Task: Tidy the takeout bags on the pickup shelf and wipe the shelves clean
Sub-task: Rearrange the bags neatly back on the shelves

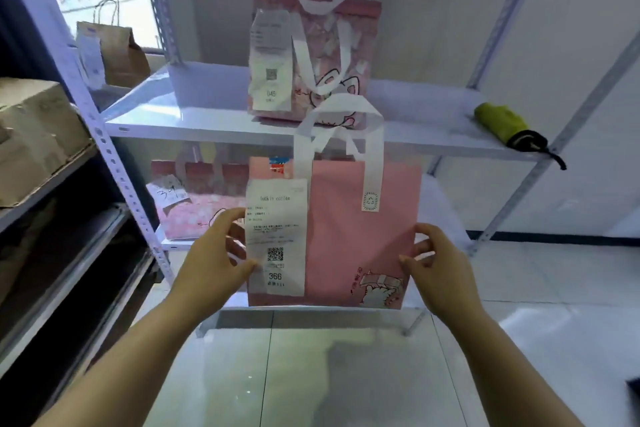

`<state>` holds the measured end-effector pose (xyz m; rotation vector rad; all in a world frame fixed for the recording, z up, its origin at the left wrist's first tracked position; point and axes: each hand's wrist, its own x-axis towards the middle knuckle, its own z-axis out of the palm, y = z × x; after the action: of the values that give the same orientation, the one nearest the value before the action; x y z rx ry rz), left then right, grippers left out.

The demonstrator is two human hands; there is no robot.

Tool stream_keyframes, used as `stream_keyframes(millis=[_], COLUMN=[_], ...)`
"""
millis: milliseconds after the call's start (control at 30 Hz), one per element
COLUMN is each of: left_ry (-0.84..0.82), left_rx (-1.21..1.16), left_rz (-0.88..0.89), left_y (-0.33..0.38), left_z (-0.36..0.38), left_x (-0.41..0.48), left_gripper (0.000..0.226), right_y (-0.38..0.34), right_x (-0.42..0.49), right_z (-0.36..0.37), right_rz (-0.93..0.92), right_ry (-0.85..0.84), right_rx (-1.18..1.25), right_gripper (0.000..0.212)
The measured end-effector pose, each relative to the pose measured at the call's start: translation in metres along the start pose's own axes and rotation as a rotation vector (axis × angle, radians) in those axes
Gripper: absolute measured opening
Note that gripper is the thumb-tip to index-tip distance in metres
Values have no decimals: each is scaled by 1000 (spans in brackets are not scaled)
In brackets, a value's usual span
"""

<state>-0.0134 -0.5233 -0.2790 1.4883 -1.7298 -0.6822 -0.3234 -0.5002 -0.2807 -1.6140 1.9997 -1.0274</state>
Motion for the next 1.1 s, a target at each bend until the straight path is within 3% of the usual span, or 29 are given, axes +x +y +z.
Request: stream_keyframes(millis=[333,733,1100], left_ry=[-309,-303,-206], left_rx=[-33,18,66], left_rz=[-21,-152,-250], left_y=[9,33,20], left_z=[118,257,333], left_x=[74,143,202], left_gripper=[45,38,40], right_y=[88,200,268], right_x=[36,137,238], right_z=[-23,-38,-3], right_rz=[318,448,352], right_ry=[96,33,-101], right_rx=[-158,-72,106], right_gripper=[33,34,45])
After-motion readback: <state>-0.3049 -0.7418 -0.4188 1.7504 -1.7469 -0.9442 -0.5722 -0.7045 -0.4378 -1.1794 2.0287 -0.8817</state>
